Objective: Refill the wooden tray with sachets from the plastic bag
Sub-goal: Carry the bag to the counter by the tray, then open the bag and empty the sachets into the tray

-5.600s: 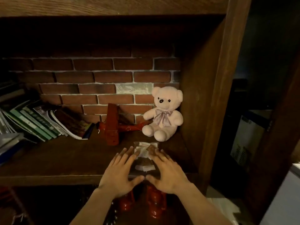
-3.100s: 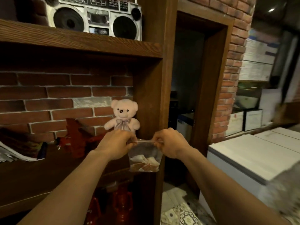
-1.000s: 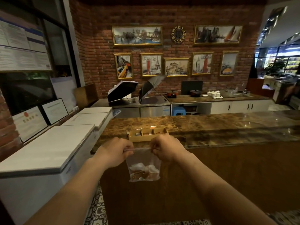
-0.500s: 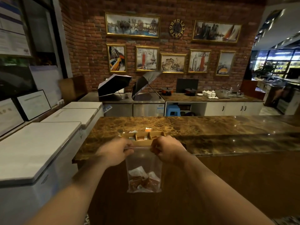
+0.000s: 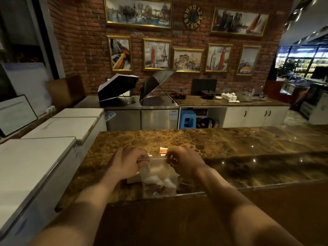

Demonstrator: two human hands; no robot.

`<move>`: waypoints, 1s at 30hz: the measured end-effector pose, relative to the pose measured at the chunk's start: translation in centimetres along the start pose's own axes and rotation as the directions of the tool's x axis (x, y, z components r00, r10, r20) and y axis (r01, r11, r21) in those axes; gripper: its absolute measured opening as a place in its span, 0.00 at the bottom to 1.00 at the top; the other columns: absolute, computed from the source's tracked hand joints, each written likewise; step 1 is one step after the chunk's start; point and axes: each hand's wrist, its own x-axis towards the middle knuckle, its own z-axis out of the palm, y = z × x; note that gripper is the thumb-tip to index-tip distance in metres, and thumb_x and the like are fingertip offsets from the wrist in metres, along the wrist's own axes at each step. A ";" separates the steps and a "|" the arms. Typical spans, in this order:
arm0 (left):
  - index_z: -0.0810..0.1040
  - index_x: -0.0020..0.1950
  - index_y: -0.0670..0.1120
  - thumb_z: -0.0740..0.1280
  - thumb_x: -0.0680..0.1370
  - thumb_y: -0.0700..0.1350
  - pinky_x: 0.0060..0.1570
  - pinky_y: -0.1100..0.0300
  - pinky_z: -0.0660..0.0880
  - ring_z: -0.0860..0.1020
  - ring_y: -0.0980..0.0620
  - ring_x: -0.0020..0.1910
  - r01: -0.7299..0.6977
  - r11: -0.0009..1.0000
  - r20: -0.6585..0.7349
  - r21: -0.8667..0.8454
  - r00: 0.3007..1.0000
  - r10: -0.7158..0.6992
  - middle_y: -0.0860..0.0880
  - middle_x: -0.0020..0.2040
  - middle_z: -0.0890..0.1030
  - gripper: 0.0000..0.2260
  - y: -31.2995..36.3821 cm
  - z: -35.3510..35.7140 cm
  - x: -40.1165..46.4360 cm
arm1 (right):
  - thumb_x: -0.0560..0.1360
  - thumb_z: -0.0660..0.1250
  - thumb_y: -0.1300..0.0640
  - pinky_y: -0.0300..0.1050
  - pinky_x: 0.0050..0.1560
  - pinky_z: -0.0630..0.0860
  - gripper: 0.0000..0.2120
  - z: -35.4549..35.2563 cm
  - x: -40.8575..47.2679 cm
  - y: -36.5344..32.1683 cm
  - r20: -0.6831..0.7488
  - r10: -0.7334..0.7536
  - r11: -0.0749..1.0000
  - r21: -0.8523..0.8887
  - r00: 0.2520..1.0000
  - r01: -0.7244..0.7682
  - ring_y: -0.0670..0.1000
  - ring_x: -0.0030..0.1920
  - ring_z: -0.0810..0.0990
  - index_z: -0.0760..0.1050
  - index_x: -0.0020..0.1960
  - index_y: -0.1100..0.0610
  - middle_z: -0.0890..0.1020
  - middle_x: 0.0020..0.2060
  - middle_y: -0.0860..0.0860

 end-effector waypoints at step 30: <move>0.79 0.57 0.48 0.69 0.80 0.52 0.32 0.56 0.81 0.86 0.49 0.36 0.509 0.471 0.276 -0.720 0.833 -0.479 0.45 0.45 0.85 0.10 0.4 5.2 18.1 | 0.80 0.67 0.65 0.45 0.28 0.81 0.14 -0.8 17.7 8.3 0.425 0.165 0.543 0.714 0.890 -0.442 0.56 0.43 0.84 0.77 0.64 0.68 0.83 0.54 0.65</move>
